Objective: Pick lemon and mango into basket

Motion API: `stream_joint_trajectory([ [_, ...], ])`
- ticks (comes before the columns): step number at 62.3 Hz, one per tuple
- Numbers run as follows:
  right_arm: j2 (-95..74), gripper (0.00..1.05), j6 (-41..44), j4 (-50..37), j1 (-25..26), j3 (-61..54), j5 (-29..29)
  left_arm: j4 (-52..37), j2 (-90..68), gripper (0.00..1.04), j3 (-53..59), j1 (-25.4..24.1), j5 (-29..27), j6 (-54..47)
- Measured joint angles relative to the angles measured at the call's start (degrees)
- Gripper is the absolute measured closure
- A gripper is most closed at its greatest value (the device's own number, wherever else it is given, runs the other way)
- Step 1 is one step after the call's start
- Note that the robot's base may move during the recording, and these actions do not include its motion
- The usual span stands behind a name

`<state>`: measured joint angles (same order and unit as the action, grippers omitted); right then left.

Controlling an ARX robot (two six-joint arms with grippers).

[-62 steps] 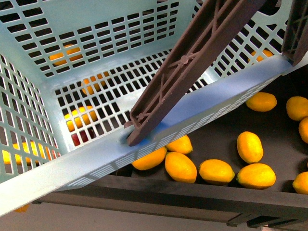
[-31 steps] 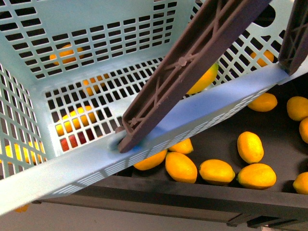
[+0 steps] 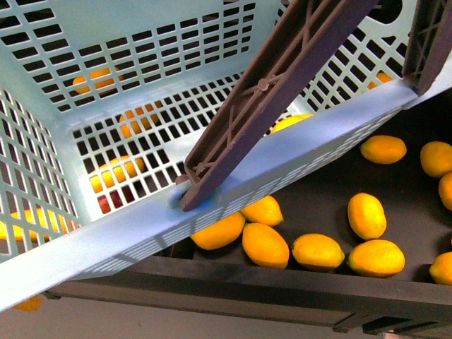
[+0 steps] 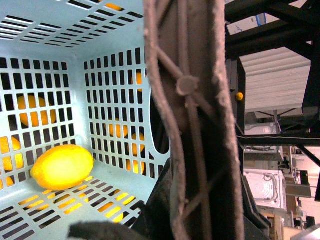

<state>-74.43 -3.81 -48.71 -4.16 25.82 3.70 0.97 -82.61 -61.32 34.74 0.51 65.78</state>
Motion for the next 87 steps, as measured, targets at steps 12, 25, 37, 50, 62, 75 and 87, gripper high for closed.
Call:
stream_joint_trajectory([
  [12, 6.32, 0.79, 2.64, -0.92, 2.89, -8.13, -3.39, 0.0, 0.0, 1.0, 0.0, 0.0, 0.24, -0.07],
  [25, 13.77, 1.03, 3.48, -0.11, 4.07, -14.43, -3.67, 0.0, 0.0, 1.0, 0.0, 0.0, 0.59, 0.02],
  [37, 20.13, 1.03, 3.48, 2.6, 4.09, -18.25, -3.67, 0.0, 0.0, 1.0, 0.0, 0.0, 0.5, 0.02],
  [50, 27.06, 0.99, 3.58, 6.62, 4.09, -21.2, -3.67, 0.0, 0.0, 1.0, 0.0, 0.0, 0.57, 0.02],
  [62, 27.8, 0.64, 3.61, 6.75, 4.09, -21.38, -3.67, 0.0, 0.0, 1.0, 0.0, 0.0, 0.55, 0.02],
  [75, 27.85, 0.31, 3.61, 6.75, 4.09, -21.38, -3.67, 0.0, 0.0, 1.0, 0.0, 0.0, 0.55, 0.04],
  [87, 27.98, 0.09, 3.58, 6.75, 4.09, -21.38, -3.54, 0.0, 0.0, 1.0, 0.0, 0.09, 0.57, 0.07],
])
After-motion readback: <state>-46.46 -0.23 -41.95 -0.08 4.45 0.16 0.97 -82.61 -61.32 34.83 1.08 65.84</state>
